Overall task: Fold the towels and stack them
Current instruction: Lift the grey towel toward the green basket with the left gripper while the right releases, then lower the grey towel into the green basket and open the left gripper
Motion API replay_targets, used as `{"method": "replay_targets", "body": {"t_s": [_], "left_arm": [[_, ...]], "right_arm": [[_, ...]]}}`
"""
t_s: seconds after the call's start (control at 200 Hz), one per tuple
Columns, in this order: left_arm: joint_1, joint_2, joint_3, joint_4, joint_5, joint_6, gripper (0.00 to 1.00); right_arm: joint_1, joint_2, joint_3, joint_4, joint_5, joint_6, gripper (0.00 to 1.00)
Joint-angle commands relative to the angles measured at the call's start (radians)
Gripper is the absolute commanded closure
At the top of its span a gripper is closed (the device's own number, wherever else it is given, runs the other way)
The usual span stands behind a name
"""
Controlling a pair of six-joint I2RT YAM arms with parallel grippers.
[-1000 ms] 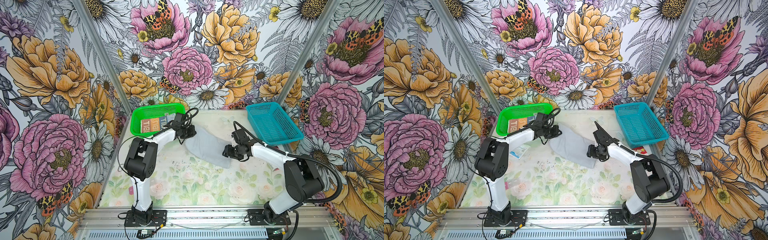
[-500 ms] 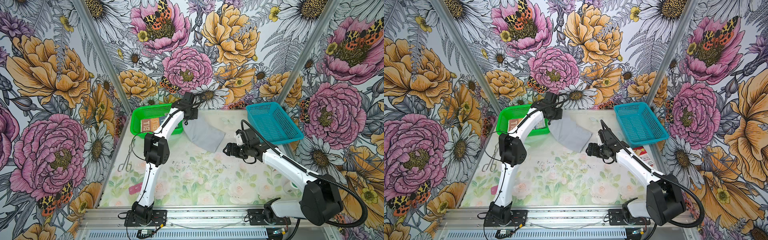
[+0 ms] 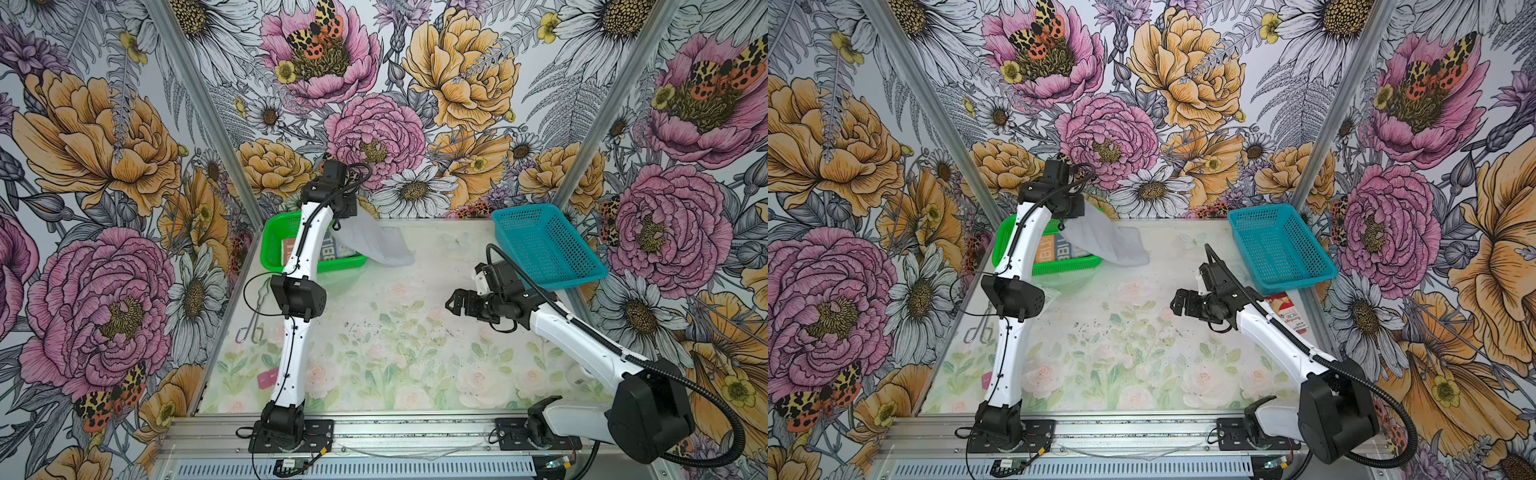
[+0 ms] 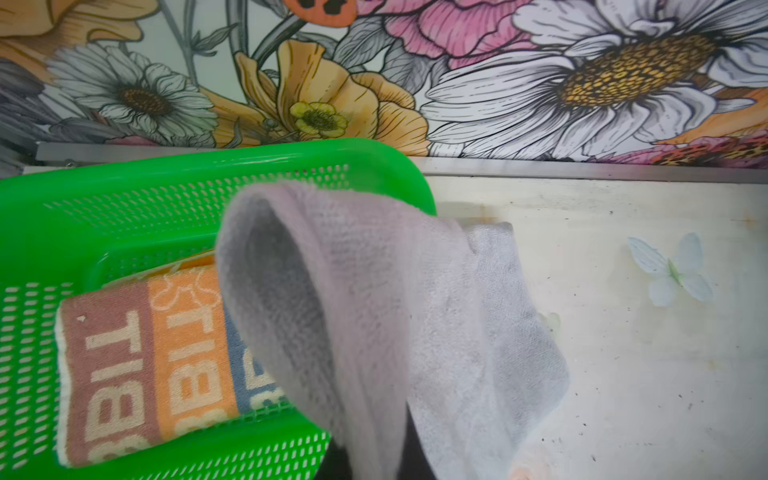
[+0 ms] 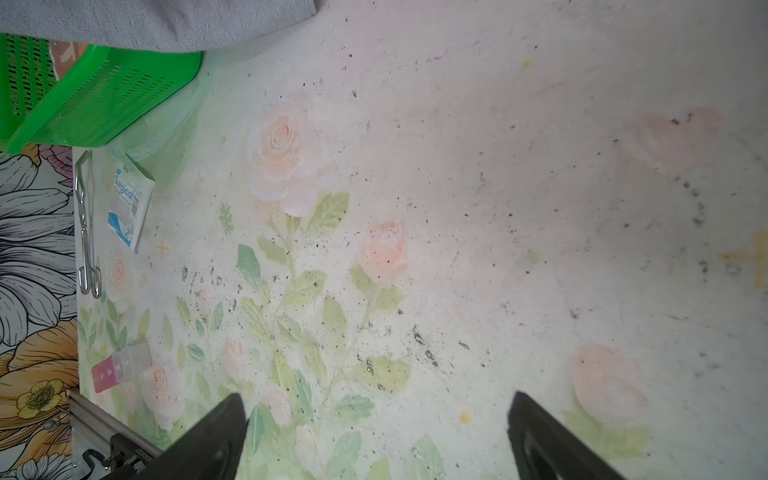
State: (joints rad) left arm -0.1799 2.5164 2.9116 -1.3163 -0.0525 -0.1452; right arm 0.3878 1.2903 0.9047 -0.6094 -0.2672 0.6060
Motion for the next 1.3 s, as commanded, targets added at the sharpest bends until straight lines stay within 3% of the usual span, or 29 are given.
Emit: {"method": "replay_targets", "body": {"t_s": [0.0,0.655,1.296], "left_arm": [[0.038,-0.002,0.012,-0.019,0.021,0.022,1.00],[0.226,0.056,0.026,-0.003,0.059,0.067,1.00],[0.287,0.091,0.051,0.000,0.004,0.063,1.00]], "right_arm": [[0.011,-0.020,0.013,0.000,-0.003,0.007,0.01],[0.061,0.025,0.048,-0.015,0.021,0.041,0.01],[0.097,0.107,0.081,-0.016,0.036,0.037,0.01]]}}
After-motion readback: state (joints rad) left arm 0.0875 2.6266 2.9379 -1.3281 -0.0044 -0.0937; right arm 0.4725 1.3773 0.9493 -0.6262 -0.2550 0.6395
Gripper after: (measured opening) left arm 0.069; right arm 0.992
